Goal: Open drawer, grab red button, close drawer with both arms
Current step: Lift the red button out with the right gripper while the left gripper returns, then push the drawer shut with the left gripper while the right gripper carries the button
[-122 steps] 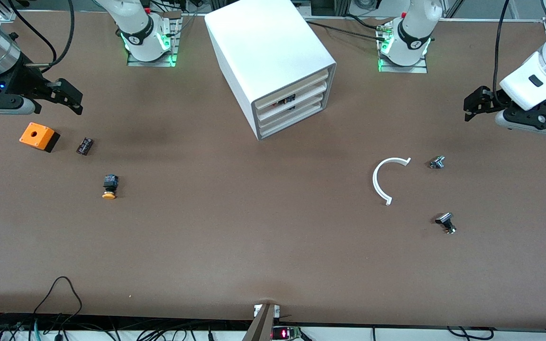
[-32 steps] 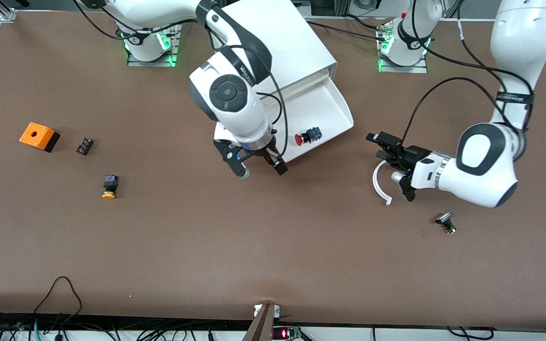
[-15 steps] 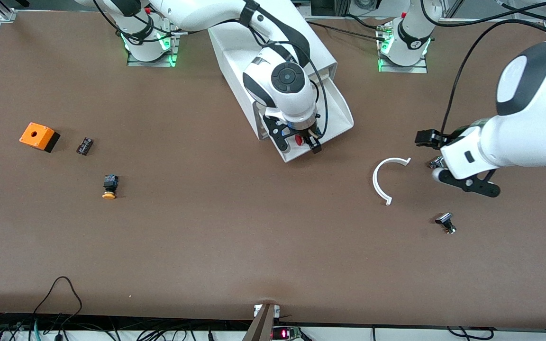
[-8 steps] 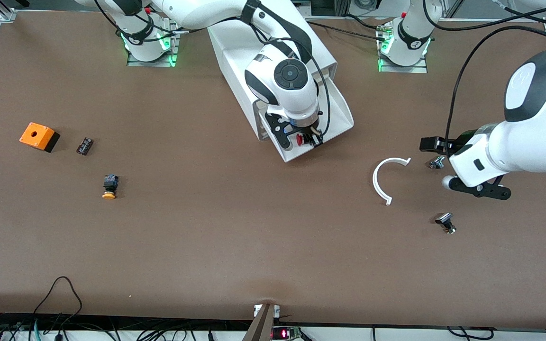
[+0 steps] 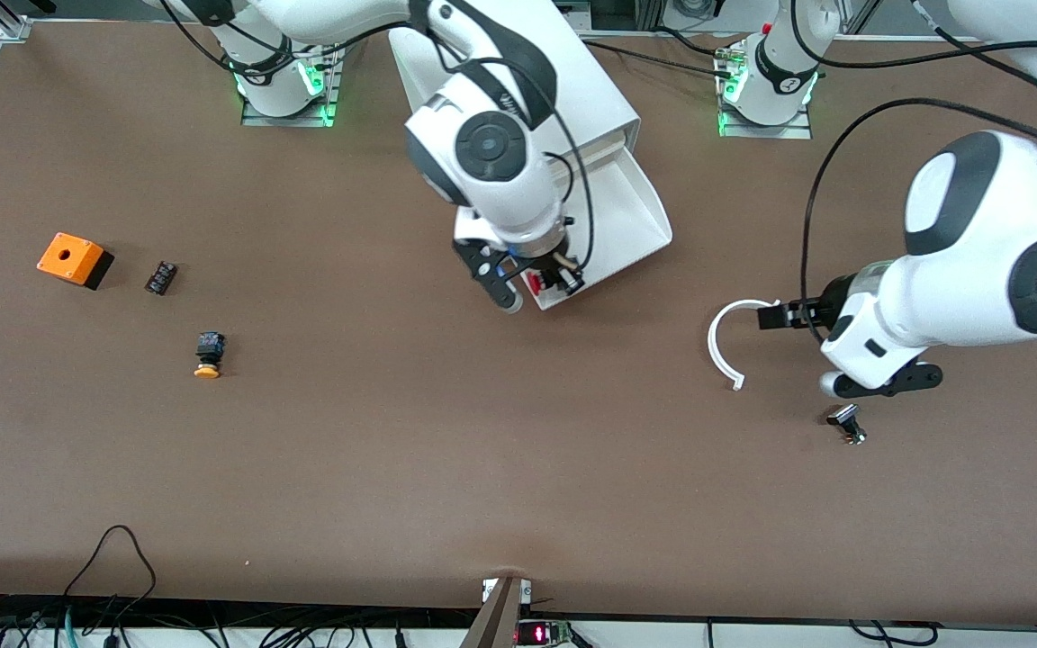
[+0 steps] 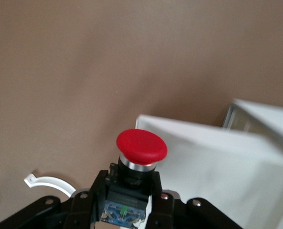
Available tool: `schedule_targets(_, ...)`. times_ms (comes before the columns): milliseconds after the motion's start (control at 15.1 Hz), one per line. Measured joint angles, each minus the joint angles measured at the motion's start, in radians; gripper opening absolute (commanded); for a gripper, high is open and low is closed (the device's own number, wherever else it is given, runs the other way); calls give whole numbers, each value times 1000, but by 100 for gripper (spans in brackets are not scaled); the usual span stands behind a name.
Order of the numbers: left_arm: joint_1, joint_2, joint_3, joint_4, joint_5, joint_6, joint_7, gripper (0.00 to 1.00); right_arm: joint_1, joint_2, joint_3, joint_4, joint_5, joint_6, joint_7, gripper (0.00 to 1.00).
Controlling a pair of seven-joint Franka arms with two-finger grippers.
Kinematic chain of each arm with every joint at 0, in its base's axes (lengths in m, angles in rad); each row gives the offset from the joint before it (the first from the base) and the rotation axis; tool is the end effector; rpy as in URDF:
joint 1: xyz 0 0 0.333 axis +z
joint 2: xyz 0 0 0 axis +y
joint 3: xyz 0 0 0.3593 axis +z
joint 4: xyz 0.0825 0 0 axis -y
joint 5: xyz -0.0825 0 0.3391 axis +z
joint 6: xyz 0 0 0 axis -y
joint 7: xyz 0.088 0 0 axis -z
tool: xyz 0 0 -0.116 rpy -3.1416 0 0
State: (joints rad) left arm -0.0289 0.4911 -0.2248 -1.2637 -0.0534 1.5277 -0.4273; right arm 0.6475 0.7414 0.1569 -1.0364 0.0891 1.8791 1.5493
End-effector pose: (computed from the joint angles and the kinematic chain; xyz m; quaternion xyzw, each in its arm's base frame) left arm 0.6344 -0.1352 0.5039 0.9865 0.0947 -0.1276 0.0400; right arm 0.5460 0.5156 0.4519 -0.9128 0.3934 0.0663 0.0870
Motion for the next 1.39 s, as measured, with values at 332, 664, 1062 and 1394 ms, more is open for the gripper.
schedule_targets(332, -75, -62, -7, -253, 0, 307, -197, 100, -136, -43, -5, -5, 9, -186, -520, 0)
schedule_targets(664, -143, -127, -9, -437, 0, 433, -384, 99, -322, -99, -22, -112, 8, -207, -964, 0)
schedule_targets(1062, -219, -133, -10, -599, 0, 671, -501, 99, -372, -130, -193, -293, 8, -105, -1385, 0)
schedule_targets(1394, -258, -134, -12, -651, 0, 727, -533, 99, -375, -147, -279, -520, 8, 121, -1610, 0)
